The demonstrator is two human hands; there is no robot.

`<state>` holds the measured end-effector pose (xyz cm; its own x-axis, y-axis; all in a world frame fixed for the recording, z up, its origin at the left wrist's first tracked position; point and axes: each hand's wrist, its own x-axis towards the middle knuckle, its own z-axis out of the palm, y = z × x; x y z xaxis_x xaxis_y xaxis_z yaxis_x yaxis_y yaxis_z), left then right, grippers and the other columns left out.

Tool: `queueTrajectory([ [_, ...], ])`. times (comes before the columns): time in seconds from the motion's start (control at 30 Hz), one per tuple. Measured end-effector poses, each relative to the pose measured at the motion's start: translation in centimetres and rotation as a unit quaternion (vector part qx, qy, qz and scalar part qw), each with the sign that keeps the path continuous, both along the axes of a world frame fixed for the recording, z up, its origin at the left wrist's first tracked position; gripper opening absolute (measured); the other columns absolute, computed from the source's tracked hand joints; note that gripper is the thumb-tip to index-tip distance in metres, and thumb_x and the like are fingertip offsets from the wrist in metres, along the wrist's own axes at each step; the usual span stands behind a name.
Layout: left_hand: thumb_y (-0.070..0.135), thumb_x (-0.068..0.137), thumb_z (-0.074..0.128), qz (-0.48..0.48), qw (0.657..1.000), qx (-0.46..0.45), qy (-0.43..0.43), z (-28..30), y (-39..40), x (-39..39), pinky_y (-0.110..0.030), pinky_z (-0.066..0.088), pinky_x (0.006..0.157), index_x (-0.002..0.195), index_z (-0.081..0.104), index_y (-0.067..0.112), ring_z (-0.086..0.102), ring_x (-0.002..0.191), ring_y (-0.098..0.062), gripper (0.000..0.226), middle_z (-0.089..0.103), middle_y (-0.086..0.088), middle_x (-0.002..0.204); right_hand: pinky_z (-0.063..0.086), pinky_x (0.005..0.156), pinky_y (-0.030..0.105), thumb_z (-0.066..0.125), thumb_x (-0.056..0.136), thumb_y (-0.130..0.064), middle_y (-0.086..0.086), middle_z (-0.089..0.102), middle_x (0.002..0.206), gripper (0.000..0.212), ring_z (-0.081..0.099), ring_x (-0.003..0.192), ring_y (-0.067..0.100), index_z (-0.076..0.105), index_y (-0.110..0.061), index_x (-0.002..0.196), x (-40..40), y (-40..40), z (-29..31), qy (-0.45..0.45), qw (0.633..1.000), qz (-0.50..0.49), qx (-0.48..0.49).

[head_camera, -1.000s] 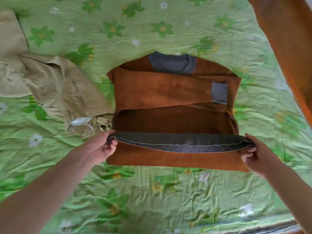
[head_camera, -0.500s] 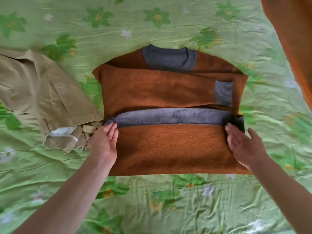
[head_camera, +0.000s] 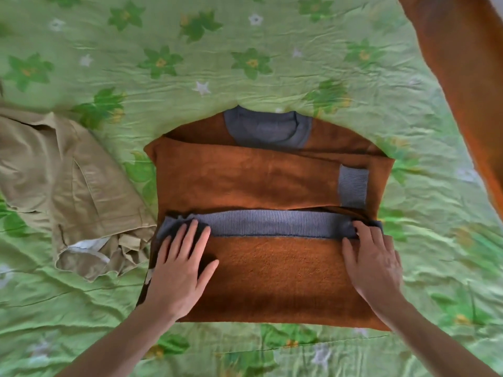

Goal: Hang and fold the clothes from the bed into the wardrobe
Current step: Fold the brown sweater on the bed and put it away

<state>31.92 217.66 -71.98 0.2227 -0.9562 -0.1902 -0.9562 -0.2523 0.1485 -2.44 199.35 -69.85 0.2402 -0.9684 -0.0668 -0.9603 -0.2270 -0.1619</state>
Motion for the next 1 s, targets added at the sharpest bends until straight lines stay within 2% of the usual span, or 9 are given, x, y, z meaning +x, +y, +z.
queueTrajectory([
  [0.13,0.047,0.105,0.036,-0.024,0.995,-0.074,-0.056,1.8,-3.4,2.3,-0.049,0.045,0.098,0.131,0.065,0.012,0.061,0.119,-0.035,0.053,0.062,-0.011,0.132,0.039,0.055,0.030,0.048,0.105,-0.031,-0.007,0.062,0.081,0.010,0.061,0.073,0.021,0.053,-0.028,0.097,0.0,-4.7,2.5,-0.025,0.997,0.061,0.042],
  [0.2,0.040,0.104,0.041,-0.010,0.989,-0.122,-0.080,2.9,-6.4,4.0,-0.047,0.042,0.090,0.120,0.067,0.011,0.059,0.109,-0.034,0.042,0.062,-0.010,0.122,0.039,0.053,0.029,0.057,0.102,-0.025,-0.012,0.055,0.077,0.010,0.055,0.067,0.015,0.050,-0.029,0.096,0.4,-7.6,3.8,-0.084,0.990,0.108,0.024],
  [0.33,0.028,0.105,0.044,0.019,0.984,-0.143,-0.106,3.7,-13.8,8.1,-0.054,0.042,0.096,0.135,0.058,0.009,0.051,0.120,-0.039,0.038,0.054,-0.016,0.137,0.051,0.090,0.043,0.051,0.106,-0.031,0.003,0.063,0.119,0.031,0.056,0.110,0.025,0.052,-0.016,0.133,2.6,-14.6,3.4,-0.107,0.982,0.155,-0.008],
  [0.43,0.023,0.106,0.048,0.072,0.992,-0.079,-0.071,3.4,-19.7,10.9,-0.060,0.037,0.114,0.152,0.043,0.008,0.040,0.140,-0.042,0.049,0.044,-0.018,0.155,0.036,0.115,0.054,0.046,0.108,-0.035,0.010,0.048,0.153,0.052,0.038,0.143,0.032,0.037,-0.015,0.155,5.8,-19.3,2.8,-0.084,0.986,0.142,0.036],
  [0.53,0.024,0.104,0.055,0.102,0.995,-0.010,-0.005,3.0,-24.6,11.9,-0.057,0.032,0.121,0.158,0.035,0.008,0.038,0.145,-0.043,0.060,0.043,-0.020,0.157,0.018,0.124,0.055,0.044,0.108,-0.035,0.007,0.028,0.169,0.064,0.012,0.158,0.030,0.017,-0.020,0.164,9.0,-23.1,2.2,-0.035,0.982,0.159,0.094],
  [0.63,0.008,0.093,0.067,0.094,0.993,-0.006,0.073,2.7,-27.4,11.2,-0.052,0.037,0.118,0.157,0.040,0.012,0.046,0.137,-0.042,0.070,0.052,-0.020,0.148,0.031,0.116,0.051,0.057,0.097,-0.038,0.013,0.049,0.153,0.065,0.036,0.145,0.038,0.036,-0.025,0.157,11.2,-25.4,1.6,-0.005,0.982,0.130,0.138],
  [0.77,-0.006,0.081,0.067,0.099,0.984,-0.061,0.135,3.3,-28.2,11.5,-0.045,0.052,0.092,0.125,0.067,0.011,0.065,0.106,-0.041,0.048,0.070,-0.016,0.112,0.048,0.082,0.039,0.067,0.090,-0.022,0.004,0.067,0.101,0.021,0.063,0.101,0.033,0.070,-0.017,0.110,11.3,-25.8,2.2,-0.124,0.971,0.157,0.131],
  [0.87,-0.007,0.079,0.072,-0.044,0.992,-0.113,0.045,4.9,-26.4,12.1,-0.040,0.040,0.072,0.100,0.059,0.010,0.056,0.082,-0.033,0.030,0.058,-0.008,0.090,0.041,0.070,0.032,0.070,0.094,-0.021,-0.006,0.056,0.089,0.014,0.062,0.086,0.029,0.076,-0.011,0.102,9.2,-25.0,2.7,-0.147,0.960,0.240,0.004],
  [1.0,-0.004,0.062,0.074,-0.202,0.970,-0.107,-0.085,5.6,-21.4,12.4,-0.052,0.047,0.077,0.098,0.051,0.006,0.051,0.092,-0.037,0.044,0.051,-0.017,0.099,0.046,0.077,0.031,0.057,0.102,-0.022,0.005,0.064,0.097,0.027,0.061,0.089,0.029,0.077,-0.009,0.114,4.6,-22.7,2.2,-0.131,0.916,0.346,-0.157],
])
